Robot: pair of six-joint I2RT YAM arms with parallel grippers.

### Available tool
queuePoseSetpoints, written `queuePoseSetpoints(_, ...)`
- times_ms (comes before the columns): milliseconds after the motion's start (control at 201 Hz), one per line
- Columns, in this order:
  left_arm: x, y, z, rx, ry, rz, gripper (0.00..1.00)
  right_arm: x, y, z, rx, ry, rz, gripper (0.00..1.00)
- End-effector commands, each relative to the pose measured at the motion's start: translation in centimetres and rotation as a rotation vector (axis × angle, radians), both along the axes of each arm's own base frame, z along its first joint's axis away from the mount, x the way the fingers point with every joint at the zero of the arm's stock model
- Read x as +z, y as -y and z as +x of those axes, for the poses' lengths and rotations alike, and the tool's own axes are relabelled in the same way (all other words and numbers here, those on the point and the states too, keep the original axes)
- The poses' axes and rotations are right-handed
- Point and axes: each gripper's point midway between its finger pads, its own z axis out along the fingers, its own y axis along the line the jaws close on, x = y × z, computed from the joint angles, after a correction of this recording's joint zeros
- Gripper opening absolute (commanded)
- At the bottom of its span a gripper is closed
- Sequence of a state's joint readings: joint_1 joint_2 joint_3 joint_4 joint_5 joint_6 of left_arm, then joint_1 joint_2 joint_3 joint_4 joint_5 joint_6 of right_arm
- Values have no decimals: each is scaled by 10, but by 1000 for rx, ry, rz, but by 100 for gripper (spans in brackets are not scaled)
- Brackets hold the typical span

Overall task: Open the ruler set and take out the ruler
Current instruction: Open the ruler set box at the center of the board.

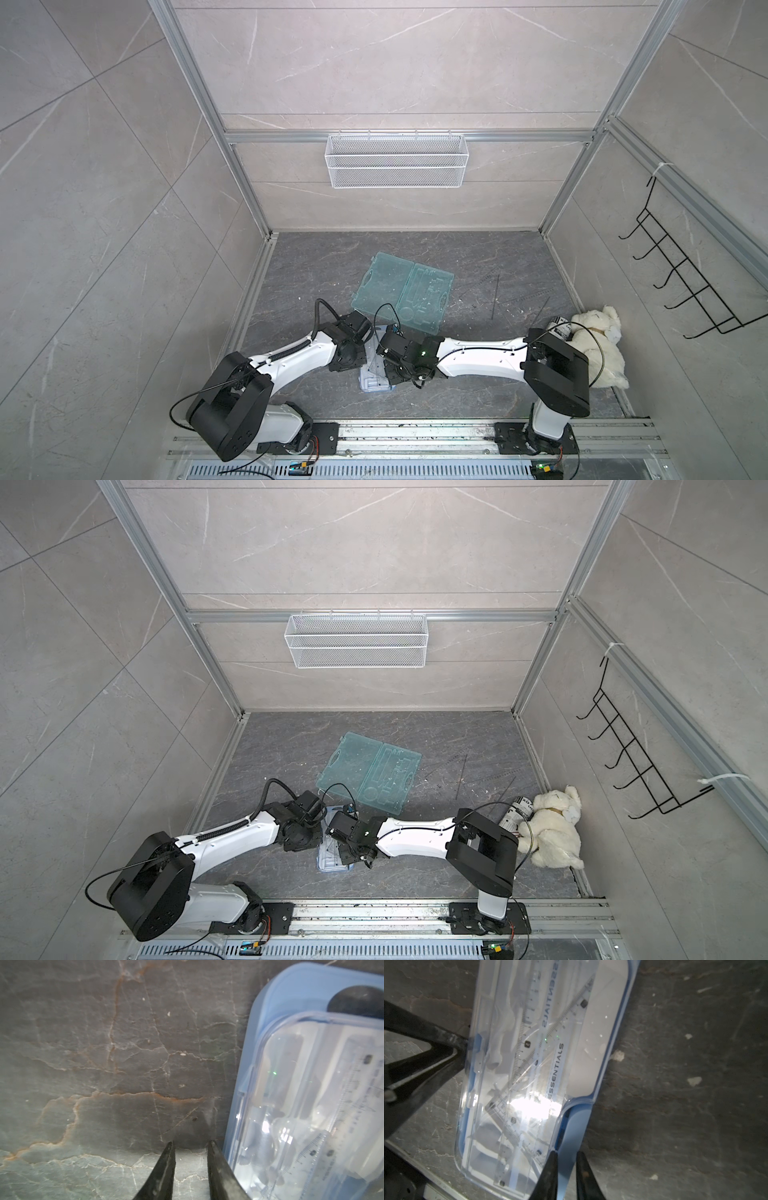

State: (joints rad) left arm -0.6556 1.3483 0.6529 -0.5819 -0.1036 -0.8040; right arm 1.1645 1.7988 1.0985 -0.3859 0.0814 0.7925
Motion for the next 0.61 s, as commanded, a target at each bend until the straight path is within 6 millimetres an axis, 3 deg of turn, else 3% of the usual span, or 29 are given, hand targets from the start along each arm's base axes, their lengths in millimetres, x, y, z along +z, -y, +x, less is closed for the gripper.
queuePoseSetpoints(0, 3, 5, 3, 14, 2, -21, 31, -30, 44, 6, -48, 13, -171, 18)
queuePoseSetpoints(602, 1, 7, 5, 11, -1, -23, 31, -9, 59, 13, -82, 63, -137, 16)
